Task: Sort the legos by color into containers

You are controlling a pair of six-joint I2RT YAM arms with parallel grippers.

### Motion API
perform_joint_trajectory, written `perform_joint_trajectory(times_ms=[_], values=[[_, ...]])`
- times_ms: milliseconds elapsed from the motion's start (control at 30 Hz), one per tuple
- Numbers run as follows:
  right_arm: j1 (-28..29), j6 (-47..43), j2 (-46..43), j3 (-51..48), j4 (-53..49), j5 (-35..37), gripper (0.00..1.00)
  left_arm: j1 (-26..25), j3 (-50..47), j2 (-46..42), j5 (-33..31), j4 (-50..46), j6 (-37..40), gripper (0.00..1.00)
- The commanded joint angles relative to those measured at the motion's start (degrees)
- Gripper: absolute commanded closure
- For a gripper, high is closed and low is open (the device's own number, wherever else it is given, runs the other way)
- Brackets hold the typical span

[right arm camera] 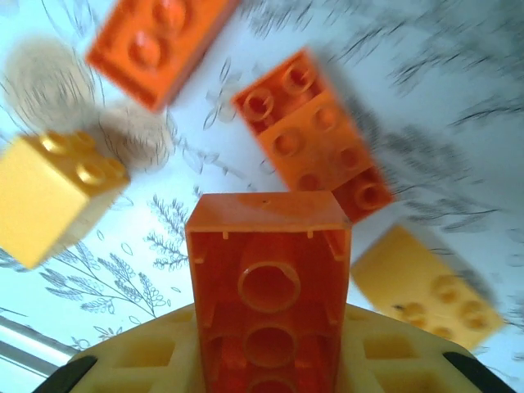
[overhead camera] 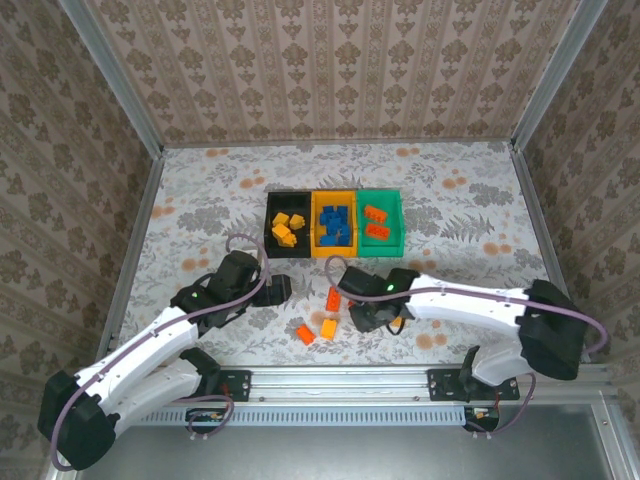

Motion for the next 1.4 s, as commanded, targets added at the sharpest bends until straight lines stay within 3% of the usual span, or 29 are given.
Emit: perform_joint_trajectory(times_ms=[0, 133, 333, 633, 800, 933, 1067, 1233, 1367], values=[[-6.4, -1.8, -2.9, 3.7, -2.4, 4.2, 0.68, 0.4, 0.7, 0.1, 0.6, 1.0, 1.2, 0.00], [-16.4, -4.9, -0.5, 9.9, 1.4, 4.9, 0.67, 0.4, 1.1, 1.1, 1.1, 1.6, 1.4, 0.00], [-26.4, -7.2, 14.6, 21.9, 4.6, 6.1, 0.66, 0.3, 1.6, 1.4, 1.2, 1.1, 1.3, 0.00], [-30.2, -8.0, 29.7, 34.5, 4.1, 7.5, 0.60, 0.1, 1.9, 2.1, 2.0, 1.0, 1.4, 0.00], [-30.2, -7.7, 29.2, 35.4, 5.1, 6.4, 0.33, -0.1, 2.8, 4.2, 2.8, 0.5, 2.3, 0.00], [-29.6, -6.9, 25.0, 33.4, 6.1, 5.1, 0.22, -1.6, 4.5, 7.7, 3.6, -0.4, 3.6, 0.03], [-28.1, -6.5, 20.3, 28.9, 7.4, 4.9, 0.19, -5.8, 7.2, 14.4, 3.8, -2.9, 4.6, 0.05], [-27.8, -5.4, 15.1, 22.8, 8.7, 4.8, 0.19, -14.5, 11.3, 25.0, 3.2, -5.0, 6.0, 0.08], [-27.9, -5.4, 12.7, 20.2, 8.8, 5.0, 0.19, -20.8, 12.7, 27.9, 1.4, -7.0, 8.0, 0.06]])
